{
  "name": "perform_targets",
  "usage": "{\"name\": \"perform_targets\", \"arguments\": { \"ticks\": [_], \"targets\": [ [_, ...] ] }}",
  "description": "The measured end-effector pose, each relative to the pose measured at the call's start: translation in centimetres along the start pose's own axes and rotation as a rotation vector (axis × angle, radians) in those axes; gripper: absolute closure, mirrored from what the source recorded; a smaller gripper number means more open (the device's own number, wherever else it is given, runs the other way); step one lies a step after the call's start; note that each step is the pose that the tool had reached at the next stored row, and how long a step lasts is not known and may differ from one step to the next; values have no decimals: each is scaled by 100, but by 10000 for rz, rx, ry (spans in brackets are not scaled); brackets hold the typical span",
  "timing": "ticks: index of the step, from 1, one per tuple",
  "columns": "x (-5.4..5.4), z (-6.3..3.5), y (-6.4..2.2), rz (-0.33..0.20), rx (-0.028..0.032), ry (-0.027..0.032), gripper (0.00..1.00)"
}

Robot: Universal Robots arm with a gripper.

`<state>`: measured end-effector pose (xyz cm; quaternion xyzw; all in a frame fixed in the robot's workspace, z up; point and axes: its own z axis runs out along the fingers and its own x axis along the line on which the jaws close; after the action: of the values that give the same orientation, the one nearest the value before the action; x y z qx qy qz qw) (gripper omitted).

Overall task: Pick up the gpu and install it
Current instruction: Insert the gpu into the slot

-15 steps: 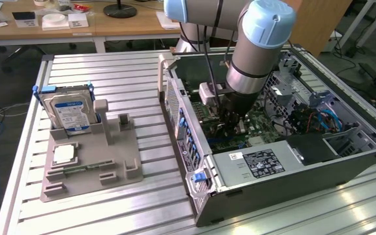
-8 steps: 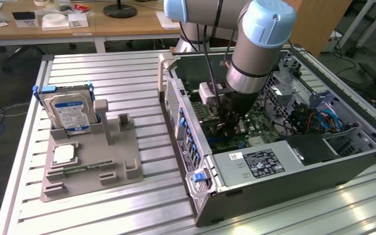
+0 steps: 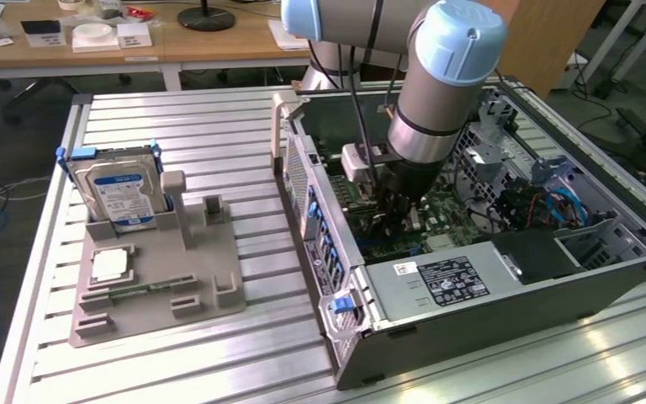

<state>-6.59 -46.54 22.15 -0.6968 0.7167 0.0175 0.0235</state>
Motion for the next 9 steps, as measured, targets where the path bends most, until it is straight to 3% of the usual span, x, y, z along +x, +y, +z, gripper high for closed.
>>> {"name": "perform_targets", "arguments": {
  "ticks": [9],
  "targets": [
    [-2, -31, 0, 0, 1, -3, 72]
  ]
}}
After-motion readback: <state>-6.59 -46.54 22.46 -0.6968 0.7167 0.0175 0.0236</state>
